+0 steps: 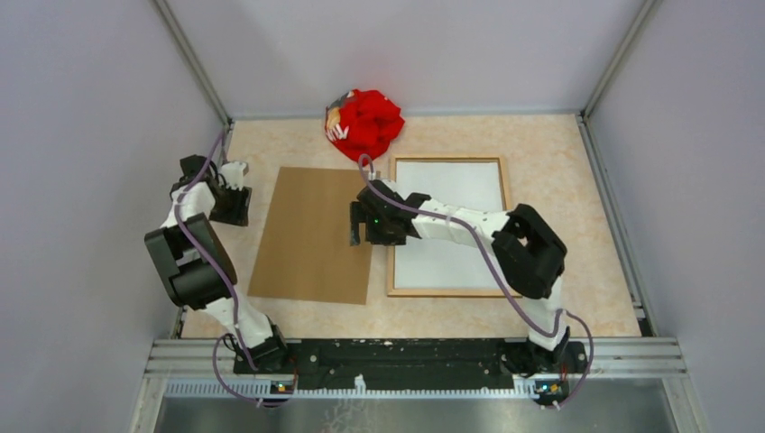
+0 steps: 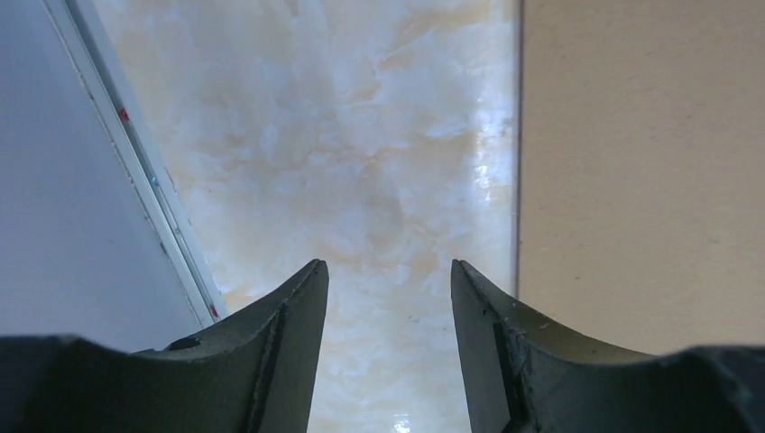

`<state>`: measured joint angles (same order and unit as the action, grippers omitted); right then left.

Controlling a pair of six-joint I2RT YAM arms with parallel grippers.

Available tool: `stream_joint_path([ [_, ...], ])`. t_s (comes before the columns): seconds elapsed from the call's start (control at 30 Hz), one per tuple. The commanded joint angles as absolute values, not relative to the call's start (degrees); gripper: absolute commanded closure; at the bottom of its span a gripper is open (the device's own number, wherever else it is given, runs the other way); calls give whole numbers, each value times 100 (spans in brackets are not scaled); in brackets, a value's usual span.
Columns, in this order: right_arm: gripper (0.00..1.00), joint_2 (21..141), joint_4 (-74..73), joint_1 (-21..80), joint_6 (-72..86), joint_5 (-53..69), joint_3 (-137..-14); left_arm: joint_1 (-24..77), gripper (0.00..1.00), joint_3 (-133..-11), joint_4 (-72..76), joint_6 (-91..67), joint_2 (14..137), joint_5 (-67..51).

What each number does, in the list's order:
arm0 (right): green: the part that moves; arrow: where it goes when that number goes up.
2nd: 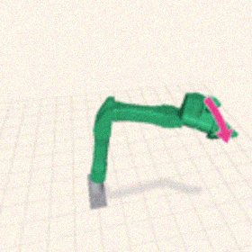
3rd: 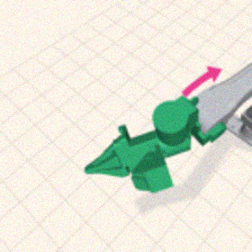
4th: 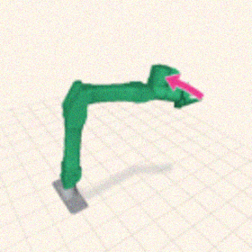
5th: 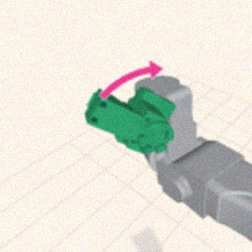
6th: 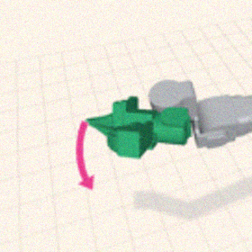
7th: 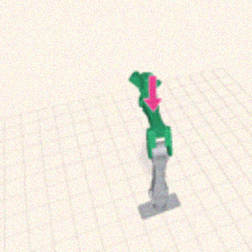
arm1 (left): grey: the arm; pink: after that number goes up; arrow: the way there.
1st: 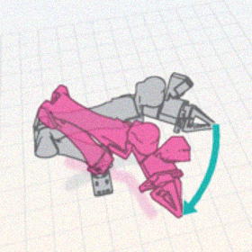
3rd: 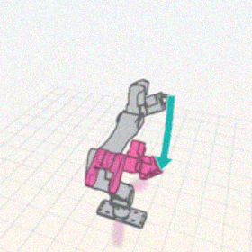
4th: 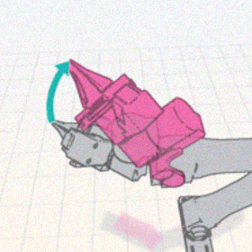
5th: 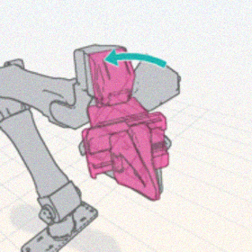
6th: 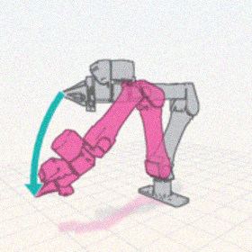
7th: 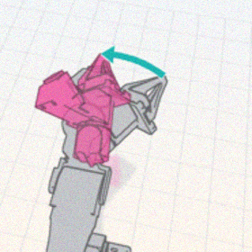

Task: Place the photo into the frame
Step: Pick up the photo frame item at the center of the board.

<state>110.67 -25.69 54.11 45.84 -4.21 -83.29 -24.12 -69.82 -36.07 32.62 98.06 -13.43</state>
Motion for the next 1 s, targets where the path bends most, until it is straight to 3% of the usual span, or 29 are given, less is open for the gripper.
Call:
stream_joint_path([
  [0.0,7,11486,-2558,5390,4887,-702,-8903,-2411,41,-6647,-3042,3345,9942,-944],
  [0.67,8,12470,-2206,5209,5525,-373,-9133,-2267,48,-6073,-2886,2966,10471,-1684],
  [0.97,8,11922,-780,4897,6240,331,-8058,-1967,51,-5857,-2810,2836,10740,-1800],
])
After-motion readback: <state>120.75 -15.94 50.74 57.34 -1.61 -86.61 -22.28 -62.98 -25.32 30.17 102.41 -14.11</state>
